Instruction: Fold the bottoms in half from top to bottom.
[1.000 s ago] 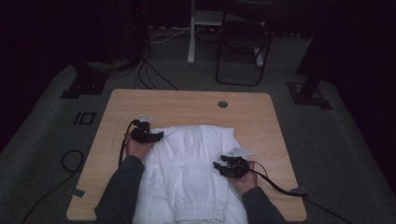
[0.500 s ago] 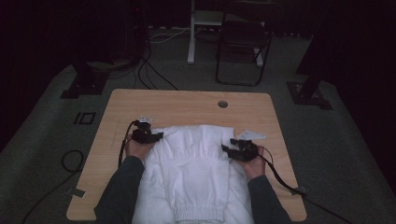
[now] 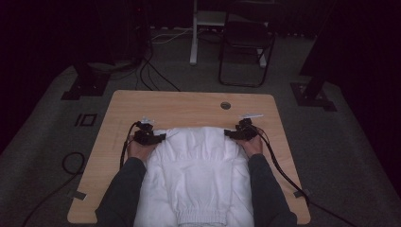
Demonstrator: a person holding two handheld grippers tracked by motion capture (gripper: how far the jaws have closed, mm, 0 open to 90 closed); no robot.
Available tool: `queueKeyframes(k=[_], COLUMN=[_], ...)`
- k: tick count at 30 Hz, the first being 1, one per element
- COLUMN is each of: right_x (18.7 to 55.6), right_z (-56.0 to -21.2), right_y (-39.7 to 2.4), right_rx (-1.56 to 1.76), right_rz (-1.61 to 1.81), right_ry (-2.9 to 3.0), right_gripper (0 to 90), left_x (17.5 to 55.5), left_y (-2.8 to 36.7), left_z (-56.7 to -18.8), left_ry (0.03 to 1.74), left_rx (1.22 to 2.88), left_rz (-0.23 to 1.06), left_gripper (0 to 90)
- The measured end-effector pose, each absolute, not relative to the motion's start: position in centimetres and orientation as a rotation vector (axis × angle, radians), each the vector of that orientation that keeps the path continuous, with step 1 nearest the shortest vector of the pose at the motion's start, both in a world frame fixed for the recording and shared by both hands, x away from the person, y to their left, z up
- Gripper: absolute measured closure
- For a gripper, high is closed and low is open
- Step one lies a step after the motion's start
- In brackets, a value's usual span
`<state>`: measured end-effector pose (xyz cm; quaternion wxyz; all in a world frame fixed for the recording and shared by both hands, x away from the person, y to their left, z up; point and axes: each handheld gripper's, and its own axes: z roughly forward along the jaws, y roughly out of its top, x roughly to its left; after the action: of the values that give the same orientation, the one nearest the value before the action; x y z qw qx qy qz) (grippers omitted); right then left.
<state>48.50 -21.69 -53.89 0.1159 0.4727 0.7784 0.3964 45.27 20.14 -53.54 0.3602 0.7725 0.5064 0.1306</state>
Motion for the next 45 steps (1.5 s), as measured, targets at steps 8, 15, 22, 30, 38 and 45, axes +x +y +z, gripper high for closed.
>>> queueKeyframes(k=[8,15,22,30,38,45], right_x=[47.9,47.2,46.5,47.0,46.9,43.1], right_z=[-54.2,-53.1,-50.1,-48.1,-45.6,-44.8], right_y=[-21.4,-22.6,-24.8,-25.0,-25.3,-25.8], right_rx=[1.325,1.42,1.381,1.357,1.295,1.163], right_rz=[1.172,1.129,1.214,1.247,1.338,1.344], right_ry=[2.351,2.351,2.258,2.19,2.114,2.152], right_gripper=[54.3,86.6,86.9,86.6,86.5,86.5], left_x=[45.5,45.3,44.8,45.7,45.8,42.1], left_y=[20.5,22.0,23.4,22.4,22.3,23.1], left_z=[-53.7,-53.5,-51.1,-48.5,-45.9,-45.1], left_ry=[1.324,1.322,1.255,1.228,1.187,1.083], left_rx=[1.938,1.811,1.698,1.715,1.695,1.714], left_rz=[0.269,0.159,0.153,0.222,0.264,0.246], left_gripper=[54.6,79.3,81.8,81.6,81.5,81.5])
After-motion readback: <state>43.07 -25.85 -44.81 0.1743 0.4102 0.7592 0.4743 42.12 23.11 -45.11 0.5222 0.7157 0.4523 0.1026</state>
